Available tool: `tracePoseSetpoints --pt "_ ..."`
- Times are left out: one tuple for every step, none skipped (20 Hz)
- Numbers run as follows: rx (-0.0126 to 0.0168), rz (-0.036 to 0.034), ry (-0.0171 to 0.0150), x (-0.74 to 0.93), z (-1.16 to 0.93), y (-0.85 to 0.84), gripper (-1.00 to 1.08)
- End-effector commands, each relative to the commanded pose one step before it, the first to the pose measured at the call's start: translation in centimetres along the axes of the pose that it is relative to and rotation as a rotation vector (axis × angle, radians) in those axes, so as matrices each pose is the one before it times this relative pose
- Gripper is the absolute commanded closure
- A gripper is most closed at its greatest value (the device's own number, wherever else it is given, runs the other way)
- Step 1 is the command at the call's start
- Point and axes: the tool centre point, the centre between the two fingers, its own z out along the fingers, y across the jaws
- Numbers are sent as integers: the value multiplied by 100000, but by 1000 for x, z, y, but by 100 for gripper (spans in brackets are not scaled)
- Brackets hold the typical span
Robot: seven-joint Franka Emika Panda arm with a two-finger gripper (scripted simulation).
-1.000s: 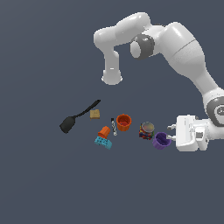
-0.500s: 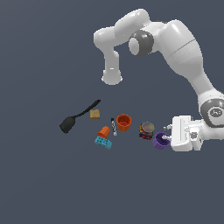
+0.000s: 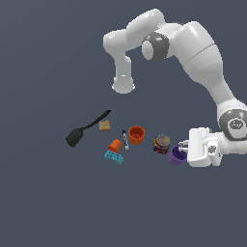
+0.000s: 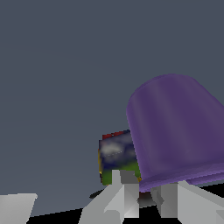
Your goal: Pick up a designated object from a clutter of objects.
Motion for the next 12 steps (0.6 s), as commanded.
tracePoseSetpoints --pt "-12 -29 -5 11 8 -18 108" --pt "0 0 0 0 0 0 108" --pt "0 0 0 0 0 0 108" --pt "0 0 0 0 0 0 108" --pt "0 0 0 -1 -4 3 108" --pt "0 0 0 -13 -2 2 108" --pt "0 0 0 -40 -6 6 108" --pt "0 0 0 -68 -10 9 108" --pt "0 0 0 -95 -14 13 108" --pt "0 0 0 -124 -18 17 108" --pt "0 0 0 -153 -22 21 108" --pt "0 0 0 -184 -26 26 108"
